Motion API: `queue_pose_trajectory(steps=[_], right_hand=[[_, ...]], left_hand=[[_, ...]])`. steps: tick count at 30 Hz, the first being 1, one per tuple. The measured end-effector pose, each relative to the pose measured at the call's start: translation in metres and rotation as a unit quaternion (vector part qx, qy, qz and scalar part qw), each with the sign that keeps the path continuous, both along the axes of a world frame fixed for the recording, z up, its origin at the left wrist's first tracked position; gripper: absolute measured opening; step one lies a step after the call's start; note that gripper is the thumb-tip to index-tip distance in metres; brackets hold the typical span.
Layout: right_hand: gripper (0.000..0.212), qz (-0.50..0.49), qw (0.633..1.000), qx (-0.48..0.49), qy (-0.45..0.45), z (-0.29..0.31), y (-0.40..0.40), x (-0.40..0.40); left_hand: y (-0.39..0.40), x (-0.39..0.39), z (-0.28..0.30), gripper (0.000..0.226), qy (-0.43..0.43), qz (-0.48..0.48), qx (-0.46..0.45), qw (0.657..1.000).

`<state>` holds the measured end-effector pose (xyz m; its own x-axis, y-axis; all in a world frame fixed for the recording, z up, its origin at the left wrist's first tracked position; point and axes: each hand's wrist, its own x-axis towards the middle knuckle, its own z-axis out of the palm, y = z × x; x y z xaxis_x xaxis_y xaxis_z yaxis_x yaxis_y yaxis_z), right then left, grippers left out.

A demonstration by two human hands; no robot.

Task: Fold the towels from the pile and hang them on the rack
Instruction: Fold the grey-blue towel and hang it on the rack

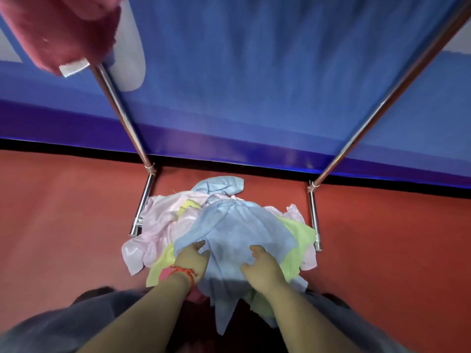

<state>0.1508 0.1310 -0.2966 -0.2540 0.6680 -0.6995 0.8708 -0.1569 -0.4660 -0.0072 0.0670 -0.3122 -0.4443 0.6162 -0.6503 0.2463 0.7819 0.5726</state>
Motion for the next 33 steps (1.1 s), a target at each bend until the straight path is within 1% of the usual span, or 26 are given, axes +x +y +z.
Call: queue_pose_trajectory(steps=[3,5,8,11,13,15,19,21,23,26,29,33], right_hand=[[0.062,0.0,1.0,-0.009,0.001,-0.023,0.014,-0.011],[0.063,-0.023,1.0,-0.006,0.011,-0.035,0.024,-0.017],[0.068,-0.079,0.996,0.027,0.017,-0.052,0.037,-0.022],[0.071,-0.091,0.995,0.045,0.005,-0.071,0.047,-0.021],[0.069,-0.09,0.994,0.055,-0.012,-0.084,0.053,-0.021],[0.064,-0.095,0.993,0.063,-0.031,-0.093,0.058,-0.022],[0.055,-0.086,0.992,0.068,-0.069,-0.105,0.063,-0.021],[0.05,-0.076,0.992,0.067,-0.081,-0.108,0.063,-0.019],[0.04,-0.069,0.991,0.075,-0.089,-0.108,0.06,-0.017],[0.031,-0.034,0.99,0.092,-0.101,-0.101,0.056,-0.018],[0.03,-0.012,0.99,0.098,-0.099,-0.089,0.049,-0.016],[0.035,0.006,0.987,0.117,-0.109,-0.056,0.037,-0.011]], left_hand=[[0.01,-0.009,-0.023,0.049,-0.001,0.017,-0.004,1.0],[0.017,-0.017,-0.036,0.051,0.013,0.005,-0.014,1.0],[0.025,-0.028,-0.052,0.055,0.016,-0.005,-0.025,1.0],[0.033,-0.034,-0.065,0.062,0.013,-0.025,-0.039,0.999],[0.039,-0.036,-0.072,0.061,0.011,-0.03,-0.04,0.999],[0.043,-0.035,-0.078,0.059,0.005,-0.013,-0.034,0.999],[0.045,-0.031,-0.086,0.069,-0.023,0.033,-0.042,0.998],[0.045,-0.025,-0.085,0.062,-0.028,0.05,-0.047,0.997],[0.043,-0.019,-0.086,0.048,-0.016,0.051,-0.048,0.997],[0.039,-0.013,-0.085,0.011,0.008,0.05,-0.037,0.998],[0.035,-0.008,-0.074,0.027,0.013,0.037,-0.025,0.999],[0.033,-0.005,-0.041,0.03,0.023,0.031,0.008,0.999]])
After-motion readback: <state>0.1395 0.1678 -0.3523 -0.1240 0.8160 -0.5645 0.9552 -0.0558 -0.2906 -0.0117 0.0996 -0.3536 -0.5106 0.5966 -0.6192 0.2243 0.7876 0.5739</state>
